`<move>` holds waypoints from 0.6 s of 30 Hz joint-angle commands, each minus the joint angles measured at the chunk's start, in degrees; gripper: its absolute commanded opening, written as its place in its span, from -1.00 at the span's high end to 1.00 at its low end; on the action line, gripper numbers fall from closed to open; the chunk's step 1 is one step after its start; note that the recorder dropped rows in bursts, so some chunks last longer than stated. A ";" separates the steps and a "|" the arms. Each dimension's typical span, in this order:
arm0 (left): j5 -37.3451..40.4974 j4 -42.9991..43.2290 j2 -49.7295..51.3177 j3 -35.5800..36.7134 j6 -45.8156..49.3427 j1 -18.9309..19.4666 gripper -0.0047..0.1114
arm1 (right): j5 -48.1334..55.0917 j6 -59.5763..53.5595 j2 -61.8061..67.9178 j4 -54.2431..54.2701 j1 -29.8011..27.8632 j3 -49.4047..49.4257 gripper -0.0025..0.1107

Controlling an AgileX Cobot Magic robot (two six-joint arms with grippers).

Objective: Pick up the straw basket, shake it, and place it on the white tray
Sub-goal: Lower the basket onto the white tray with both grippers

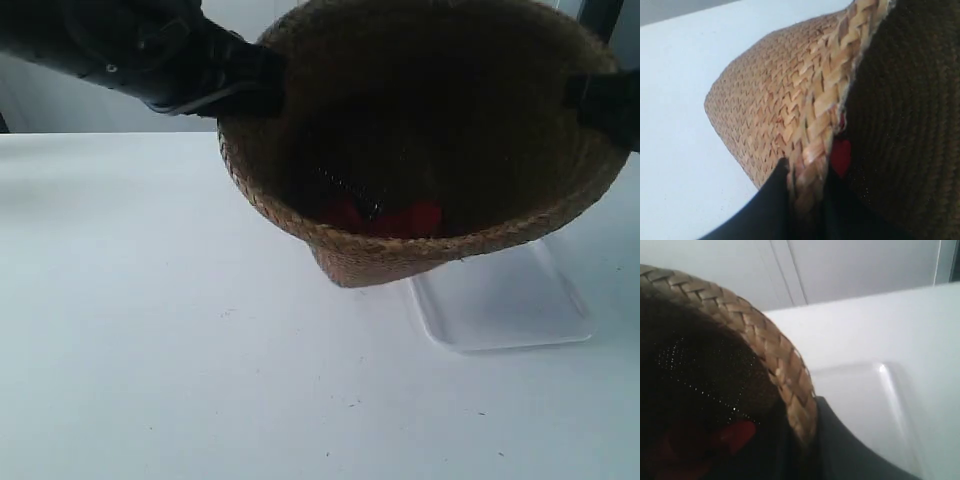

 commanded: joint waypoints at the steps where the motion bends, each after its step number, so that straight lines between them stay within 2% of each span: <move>1: 5.73 4.99 5.84 -8.42 -3.59 2.27 0.92 | 4.67 12.10 6.21 -18.27 -5.13 -7.19 0.96; 4: 11.00 5.07 11.05 -15.15 -3.77 2.27 0.92 | 9.65 29.45 6.20 -39.14 -5.13 -11.94 0.96; 6: 13.71 5.07 14.32 -20.02 -4.46 2.27 0.92 | 14.50 37.45 6.10 -49.24 -5.13 -15.07 0.96; 11: 18.63 6.61 21.48 -31.20 -7.75 2.27 0.92 | 19.09 39.42 6.35 -49.64 -4.99 -20.16 0.96; 18: 25.64 10.76 30.08 -39.55 -12.20 2.27 0.92 | 25.07 39.74 11.60 -52.71 -4.99 -22.79 0.96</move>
